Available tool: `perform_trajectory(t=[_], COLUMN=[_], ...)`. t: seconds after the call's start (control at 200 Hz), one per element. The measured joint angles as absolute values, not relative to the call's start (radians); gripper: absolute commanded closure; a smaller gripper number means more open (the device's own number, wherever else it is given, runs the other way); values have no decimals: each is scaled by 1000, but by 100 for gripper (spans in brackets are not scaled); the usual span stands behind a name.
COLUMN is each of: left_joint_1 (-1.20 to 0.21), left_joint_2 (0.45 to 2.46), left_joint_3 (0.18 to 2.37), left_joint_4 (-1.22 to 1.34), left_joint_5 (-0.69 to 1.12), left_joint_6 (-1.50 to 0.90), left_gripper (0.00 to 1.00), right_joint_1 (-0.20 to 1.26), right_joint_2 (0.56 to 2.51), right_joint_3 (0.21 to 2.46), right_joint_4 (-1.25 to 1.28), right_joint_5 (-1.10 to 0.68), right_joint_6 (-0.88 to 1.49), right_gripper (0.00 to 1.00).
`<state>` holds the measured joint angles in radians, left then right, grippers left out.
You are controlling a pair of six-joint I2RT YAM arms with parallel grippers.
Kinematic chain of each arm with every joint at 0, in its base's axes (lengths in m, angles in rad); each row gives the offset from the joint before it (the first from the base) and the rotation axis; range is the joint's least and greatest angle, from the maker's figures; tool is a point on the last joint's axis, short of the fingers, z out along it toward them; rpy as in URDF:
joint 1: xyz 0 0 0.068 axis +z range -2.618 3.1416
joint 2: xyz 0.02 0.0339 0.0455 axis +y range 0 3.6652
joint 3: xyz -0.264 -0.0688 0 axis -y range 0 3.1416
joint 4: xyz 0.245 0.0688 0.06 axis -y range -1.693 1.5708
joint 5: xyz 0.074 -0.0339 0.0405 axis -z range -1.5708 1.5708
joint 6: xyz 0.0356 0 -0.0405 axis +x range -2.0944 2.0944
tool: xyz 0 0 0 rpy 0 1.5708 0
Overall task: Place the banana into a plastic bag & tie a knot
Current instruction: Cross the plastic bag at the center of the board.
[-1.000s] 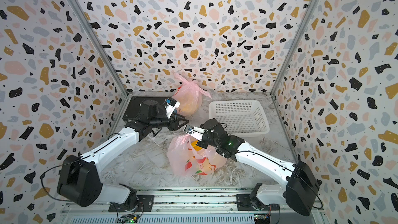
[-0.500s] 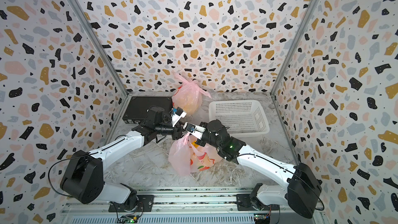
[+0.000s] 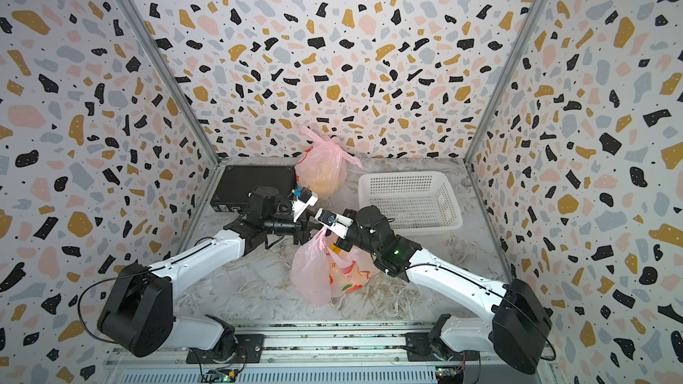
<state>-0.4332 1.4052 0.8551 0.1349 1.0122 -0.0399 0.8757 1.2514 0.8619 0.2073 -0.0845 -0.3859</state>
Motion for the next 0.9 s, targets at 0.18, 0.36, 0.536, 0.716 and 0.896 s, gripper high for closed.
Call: perform_trajectory(t=[0.18,0.36,0.536,0.716,0.896], left_joint_1=[-433,-434,-441,-447,-447], left_joint_2=[1404,1406,1419,1428,1428], left_joint_3=[855,855,854,848,836], left_joint_4=[137,152,157,155,157], left_joint_5=[1016,1031,1047,1056,1056], left_joint_6=[-39,-39,-36,-33,-38], left_gripper=[42,49,62,62,75], right_joint_1=[876,876,874,874,876], right_joint_2=[1263,1275,1293,1299,1299], right_joint_3=[862,862,865,868,873], right_joint_4=[189,178,169,152,128], right_joint_5=[-92,-114,-127,-123,-116], right_joint_6=[-366,-326,-285,-263,-252], right_gripper=[100,100,100,100,100])
